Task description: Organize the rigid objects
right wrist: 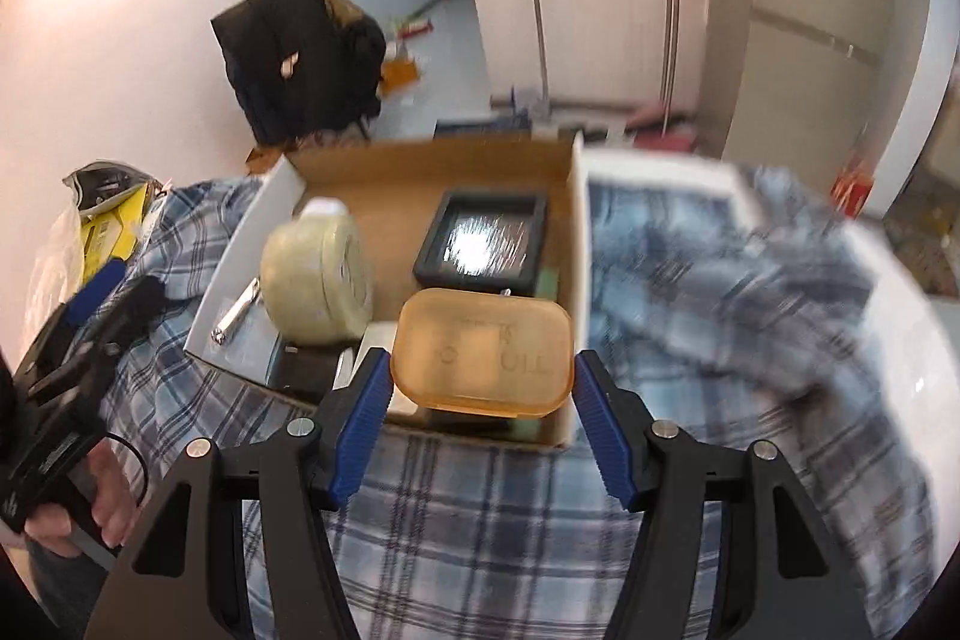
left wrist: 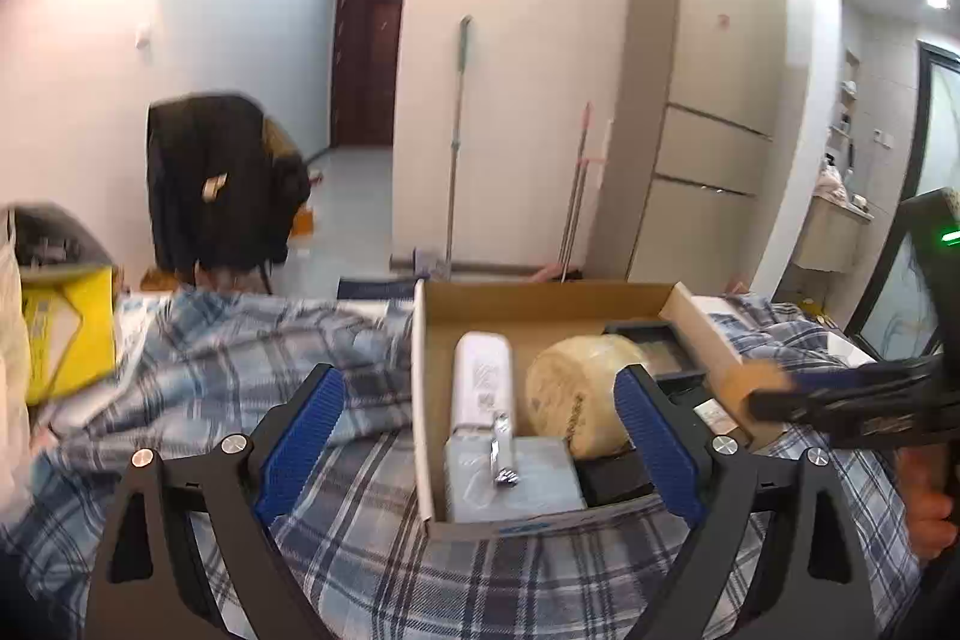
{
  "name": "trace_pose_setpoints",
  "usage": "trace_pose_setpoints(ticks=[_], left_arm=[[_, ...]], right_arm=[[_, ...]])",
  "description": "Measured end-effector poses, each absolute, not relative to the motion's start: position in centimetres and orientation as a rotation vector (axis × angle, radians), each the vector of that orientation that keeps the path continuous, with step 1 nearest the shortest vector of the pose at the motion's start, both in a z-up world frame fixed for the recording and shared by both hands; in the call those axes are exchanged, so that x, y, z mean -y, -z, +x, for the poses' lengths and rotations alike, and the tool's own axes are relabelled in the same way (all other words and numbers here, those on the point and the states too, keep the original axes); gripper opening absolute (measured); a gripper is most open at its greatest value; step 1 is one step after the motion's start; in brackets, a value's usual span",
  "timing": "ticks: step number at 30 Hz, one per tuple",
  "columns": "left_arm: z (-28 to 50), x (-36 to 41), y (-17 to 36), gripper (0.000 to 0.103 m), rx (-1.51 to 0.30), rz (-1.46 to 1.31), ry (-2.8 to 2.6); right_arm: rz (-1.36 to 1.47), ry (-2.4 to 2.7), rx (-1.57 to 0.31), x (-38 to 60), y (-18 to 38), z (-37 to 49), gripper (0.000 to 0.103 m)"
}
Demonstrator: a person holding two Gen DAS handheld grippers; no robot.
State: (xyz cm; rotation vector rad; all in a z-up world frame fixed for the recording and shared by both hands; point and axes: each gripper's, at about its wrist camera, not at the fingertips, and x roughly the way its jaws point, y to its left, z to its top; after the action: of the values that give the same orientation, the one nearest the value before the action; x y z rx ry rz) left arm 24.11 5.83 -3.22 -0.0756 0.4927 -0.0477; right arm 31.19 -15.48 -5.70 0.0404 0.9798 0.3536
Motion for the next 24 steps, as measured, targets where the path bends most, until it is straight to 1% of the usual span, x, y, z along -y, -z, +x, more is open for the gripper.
trace_pose_setpoints(ticks=[3, 12, 14, 18, 24], left_arm=[[23.3, -5.1, 2.7, 0.093, -0.44, -0.044, 0.053], [22.4, -4.6, 1.6, 0.093, -0.404, -0.026, 0.043], [22.3, -4.6, 1.5, 0.093, -0.398, -0.024, 0.039], [20.9, -3.9, -0.2, 0.093, -0.329, 0.012, 0.05], [16.9, -3.0, -3.8, 0.093, -0.208, -0.022, 0.073]], right_arm=[[0.027, -0.346, -0.988, 14.9, 6.5, 31.6, 0.06], [0.0, -0.334, -0.996, 14.2, 7.5, 32.0, 0.061], [0.006, -0.342, -1.006, 14.3, 7.4, 31.9, 0.071], [0.016, -0.33, -0.981, 14.9, 6.1, 30.9, 0.073], [-0.03, -0.289, -0.825, 16.4, 1.7, 26.7, 0.075]])
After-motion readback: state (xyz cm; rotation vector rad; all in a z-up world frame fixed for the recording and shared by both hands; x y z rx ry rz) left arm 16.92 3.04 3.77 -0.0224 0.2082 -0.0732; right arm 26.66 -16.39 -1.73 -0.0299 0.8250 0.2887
